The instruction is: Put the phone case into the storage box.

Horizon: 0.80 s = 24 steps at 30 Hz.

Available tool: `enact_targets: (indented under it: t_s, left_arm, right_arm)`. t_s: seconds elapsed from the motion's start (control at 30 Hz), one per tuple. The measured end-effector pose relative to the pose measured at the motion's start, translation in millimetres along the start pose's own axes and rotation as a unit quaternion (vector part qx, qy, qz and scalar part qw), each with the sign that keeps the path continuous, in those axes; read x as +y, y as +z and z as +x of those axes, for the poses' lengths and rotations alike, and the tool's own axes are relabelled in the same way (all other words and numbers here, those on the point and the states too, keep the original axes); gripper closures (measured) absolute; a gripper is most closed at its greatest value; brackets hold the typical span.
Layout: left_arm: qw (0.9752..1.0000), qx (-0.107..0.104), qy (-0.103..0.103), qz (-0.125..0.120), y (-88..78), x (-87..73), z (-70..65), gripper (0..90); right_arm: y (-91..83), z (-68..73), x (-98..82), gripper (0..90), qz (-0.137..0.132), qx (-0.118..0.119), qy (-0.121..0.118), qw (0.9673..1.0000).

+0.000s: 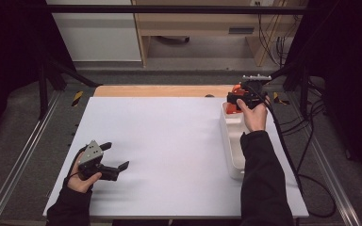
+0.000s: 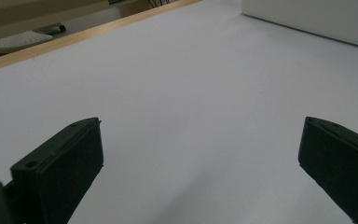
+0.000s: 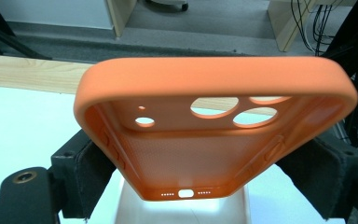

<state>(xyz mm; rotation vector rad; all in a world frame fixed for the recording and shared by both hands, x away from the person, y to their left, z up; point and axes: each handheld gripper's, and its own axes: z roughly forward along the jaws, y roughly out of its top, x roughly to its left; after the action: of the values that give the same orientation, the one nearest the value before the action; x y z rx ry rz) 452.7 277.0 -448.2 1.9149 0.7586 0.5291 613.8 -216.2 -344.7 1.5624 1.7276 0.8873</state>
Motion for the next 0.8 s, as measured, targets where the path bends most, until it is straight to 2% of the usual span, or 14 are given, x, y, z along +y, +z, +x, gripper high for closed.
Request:
enact_targets:
  t_s: [0.13, 0.5, 0.8]
  left_arm:
    - [1.0000, 0.000, 0.001, 0.001, 0.3, -0.1, -0.1, 0.0]
    - [1.0000, 0.000, 0.001, 0.001, 0.2, -0.3, -0.1, 0.0]
    - [1.0000, 0.000, 0.002, 0.002, 0.4, -0.4, 0.1, 0.0]
  right_arm:
    - [5.7, -0.3, -3.7, 15.4, 0.005, 0.000, 0.009, 0.9999]
    - [18.3, 1.4, -12.3, 15.5, 0.018, 0.000, 0.013, 0.9998]
    - [24.9, 3.7, -14.8, 15.4, 0.018, -0.003, 0.015, 0.9997]
